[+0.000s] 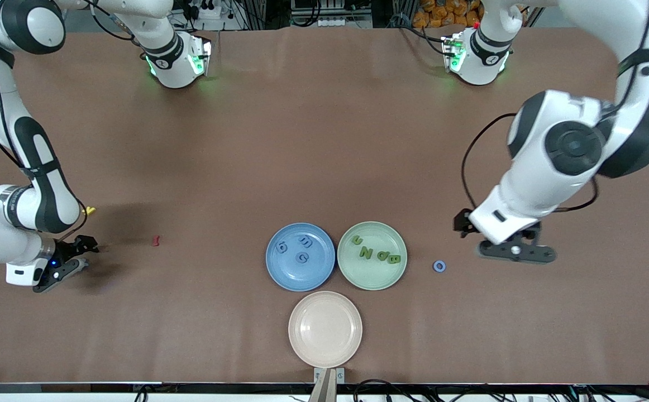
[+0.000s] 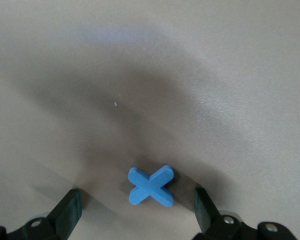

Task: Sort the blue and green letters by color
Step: 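Grasp the blue X with the right gripper while the left arm withdraws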

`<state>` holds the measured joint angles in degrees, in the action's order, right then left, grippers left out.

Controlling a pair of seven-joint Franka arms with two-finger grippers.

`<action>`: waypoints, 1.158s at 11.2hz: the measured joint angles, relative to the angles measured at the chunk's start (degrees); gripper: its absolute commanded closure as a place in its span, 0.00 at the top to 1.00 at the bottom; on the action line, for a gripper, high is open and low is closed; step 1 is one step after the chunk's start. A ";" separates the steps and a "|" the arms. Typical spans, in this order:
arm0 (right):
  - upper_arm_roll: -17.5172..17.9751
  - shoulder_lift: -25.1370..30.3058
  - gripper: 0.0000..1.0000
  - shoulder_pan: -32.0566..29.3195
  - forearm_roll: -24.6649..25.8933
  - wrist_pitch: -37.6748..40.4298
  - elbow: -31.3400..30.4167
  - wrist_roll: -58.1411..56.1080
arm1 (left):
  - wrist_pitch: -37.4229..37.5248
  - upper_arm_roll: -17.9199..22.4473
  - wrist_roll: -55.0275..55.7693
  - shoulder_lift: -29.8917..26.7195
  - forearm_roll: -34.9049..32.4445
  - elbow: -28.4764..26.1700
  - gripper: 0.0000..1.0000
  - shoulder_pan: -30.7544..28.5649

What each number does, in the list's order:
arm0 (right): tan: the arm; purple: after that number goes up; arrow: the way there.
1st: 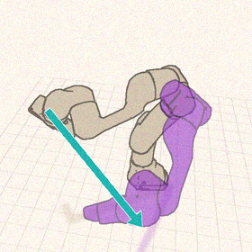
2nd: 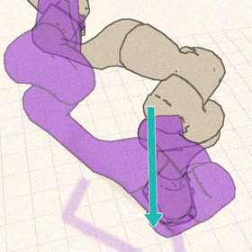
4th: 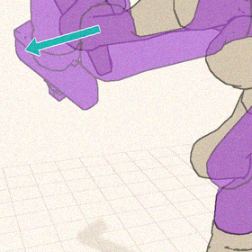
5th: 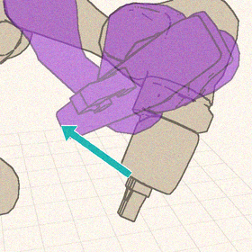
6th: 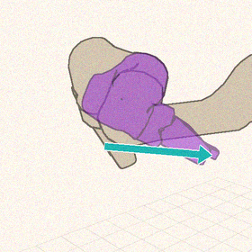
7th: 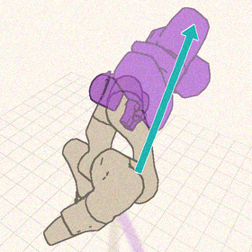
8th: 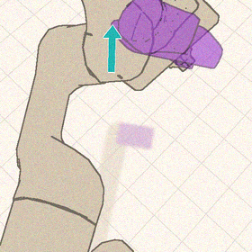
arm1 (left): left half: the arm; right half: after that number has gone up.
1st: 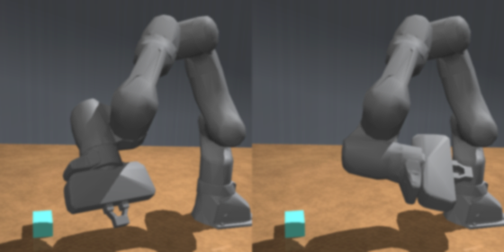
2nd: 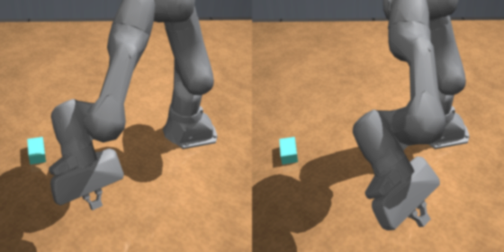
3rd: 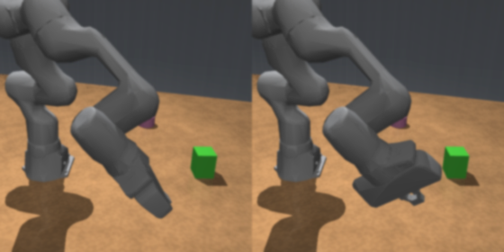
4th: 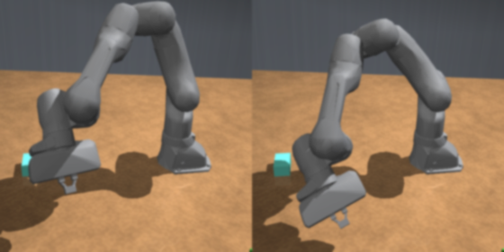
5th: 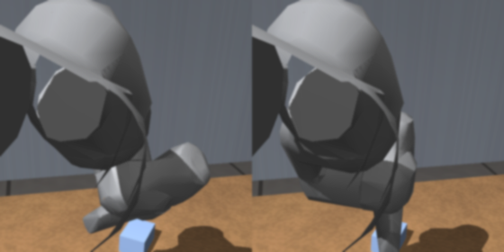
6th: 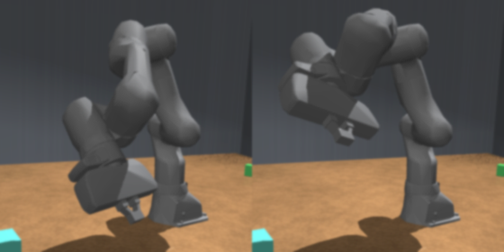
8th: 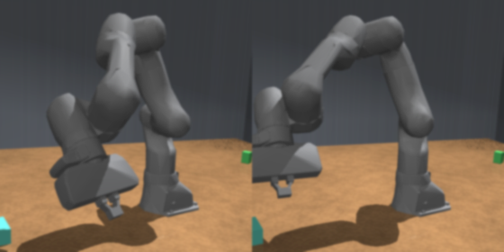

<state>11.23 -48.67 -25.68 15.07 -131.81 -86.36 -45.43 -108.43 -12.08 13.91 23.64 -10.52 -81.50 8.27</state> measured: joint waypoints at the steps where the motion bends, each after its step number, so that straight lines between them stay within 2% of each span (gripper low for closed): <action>1: 0.07 0.08 1.00 -0.08 0.00 -0.55 -0.28 0.47 | 1.95 0.02 0.00 -1.68 0.01 -0.01 1.00 -1.63; 3: 0.19 0.11 1.00 -0.12 0.00 -1.59 -0.48 0.99 | 5.28 -0.05 -0.09 -5.08 0.48 -0.06 1.00 -5.07; 6: 0.67 0.09 1.00 -0.12 -0.22 -2.31 -0.63 1.26 | 8.78 0.01 -0.10 -9.85 1.00 -0.29 1.00 -6.61; 7: 0.79 0.08 0.94 -0.12 -0.25 -2.44 -0.66 1.33 | 9.41 0.32 -0.02 -11.53 1.15 -0.81 1.00 -6.75; 8: 0.81 0.09 0.67 -0.12 -0.25 -2.48 -0.69 1.34 | 9.98 0.68 -0.01 -12.98 1.24 -1.46 1.00 -6.92; 9: 0.82 0.10 0.54 -0.14 -0.27 -2.49 -0.71 1.35 | 10.90 0.90 -0.01 -14.09 1.32 -1.80 1.00 -7.14; 10: 0.82 0.17 0.51 -0.17 -0.29 -2.47 -0.72 1.36 | 11.51 0.96 -0.01 -14.85 1.39 -1.91 1.00 -7.31; 12: 0.84 0.45 0.05 -0.46 -0.31 -2.28 -0.82 1.23 | 12.87 0.98 0.00 -16.01 1.42 -1.98 1.00 -7.39; 13: 0.85 0.57 0.00 -0.81 -0.31 -2.28 -0.89 0.83 | 14.17 0.94 0.00 -16.45 1.44 -2.00 1.00 -7.38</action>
<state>12.07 -48.09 -26.49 14.76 -134.09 -87.25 -44.61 -94.25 -11.14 13.92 7.20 -9.08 -83.50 0.88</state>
